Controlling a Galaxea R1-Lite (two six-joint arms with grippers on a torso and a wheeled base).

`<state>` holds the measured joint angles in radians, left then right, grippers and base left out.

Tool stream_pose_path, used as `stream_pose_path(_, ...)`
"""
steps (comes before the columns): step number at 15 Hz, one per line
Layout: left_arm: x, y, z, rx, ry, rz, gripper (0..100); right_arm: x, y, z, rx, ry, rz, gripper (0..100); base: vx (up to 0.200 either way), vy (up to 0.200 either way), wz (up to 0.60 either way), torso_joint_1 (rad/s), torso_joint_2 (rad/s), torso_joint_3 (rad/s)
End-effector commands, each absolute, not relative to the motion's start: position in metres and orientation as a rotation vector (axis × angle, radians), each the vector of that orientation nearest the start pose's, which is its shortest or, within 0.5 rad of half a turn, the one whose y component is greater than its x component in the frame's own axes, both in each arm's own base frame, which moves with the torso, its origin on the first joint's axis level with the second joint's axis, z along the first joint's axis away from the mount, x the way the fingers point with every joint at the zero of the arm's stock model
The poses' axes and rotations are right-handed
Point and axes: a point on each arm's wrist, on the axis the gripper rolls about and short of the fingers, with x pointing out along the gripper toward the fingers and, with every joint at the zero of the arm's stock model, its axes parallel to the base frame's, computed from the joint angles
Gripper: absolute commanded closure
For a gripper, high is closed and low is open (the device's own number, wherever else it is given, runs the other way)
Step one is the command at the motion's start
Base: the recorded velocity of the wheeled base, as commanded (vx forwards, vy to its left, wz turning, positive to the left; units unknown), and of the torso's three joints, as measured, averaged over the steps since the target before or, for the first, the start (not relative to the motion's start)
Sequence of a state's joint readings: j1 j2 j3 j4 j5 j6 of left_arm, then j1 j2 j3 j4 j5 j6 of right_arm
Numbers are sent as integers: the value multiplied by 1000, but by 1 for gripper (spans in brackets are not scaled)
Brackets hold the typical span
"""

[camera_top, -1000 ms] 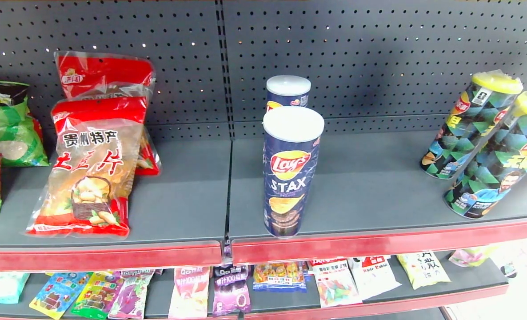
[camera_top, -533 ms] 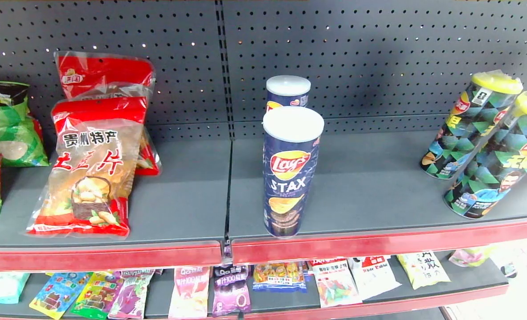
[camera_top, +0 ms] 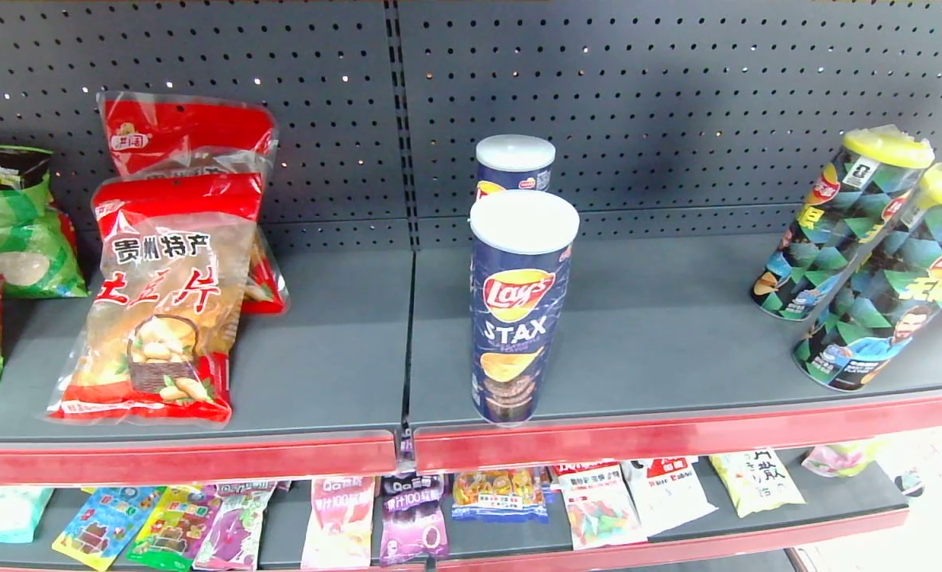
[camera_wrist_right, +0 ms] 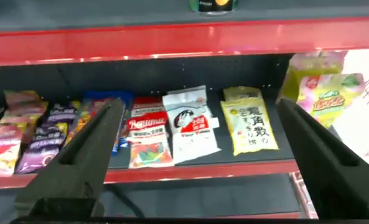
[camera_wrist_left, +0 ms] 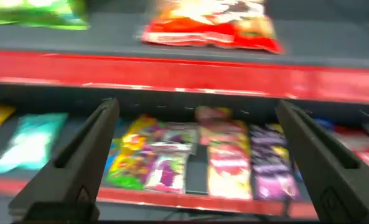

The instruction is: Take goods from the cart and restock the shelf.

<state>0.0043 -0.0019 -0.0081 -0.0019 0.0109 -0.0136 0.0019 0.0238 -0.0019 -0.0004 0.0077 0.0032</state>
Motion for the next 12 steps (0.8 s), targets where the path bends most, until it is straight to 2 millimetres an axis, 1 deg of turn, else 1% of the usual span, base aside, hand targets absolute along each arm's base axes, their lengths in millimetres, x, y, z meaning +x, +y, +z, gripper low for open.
stream_pose_path(1, -23, -1, 75, 3, 5, -23, 0, -23, 0, 76, 63, -3, -3, 0, 0, 0, 0, 0, 0, 0)
stream_pose_path(3, -23, -1, 75, 3, 5, -23, 0, -23, 0, 76, 52, -5, -6, 0, 0, 0, 0, 0, 0, 0)
stream_pose_path(4, -23, -1, 75, 1, 5, -23, 0, -23, 1, 75, -14, 1, 46, 0, 0, 0, 0, 0, 0, 0)
stream_pose_path(5, -23, -1, 75, 1, 5, -23, 0, -23, 1, 76, 12, 0, 48, 0, 0, 0, 0, 0, 0, 0)
stream_pose_path(11, -23, -1, 75, 6, 3, -21, 0, -23, 1, 76, 5, 2, 48, 0, 0, 0, 0, 0, 0, 0)
stream_pose_path(12, -23, -1, 75, 6, 3, -21, 0, -23, 1, 76, 5, 2, 48, 0, -200, 0, 0, 2, -2, -2)
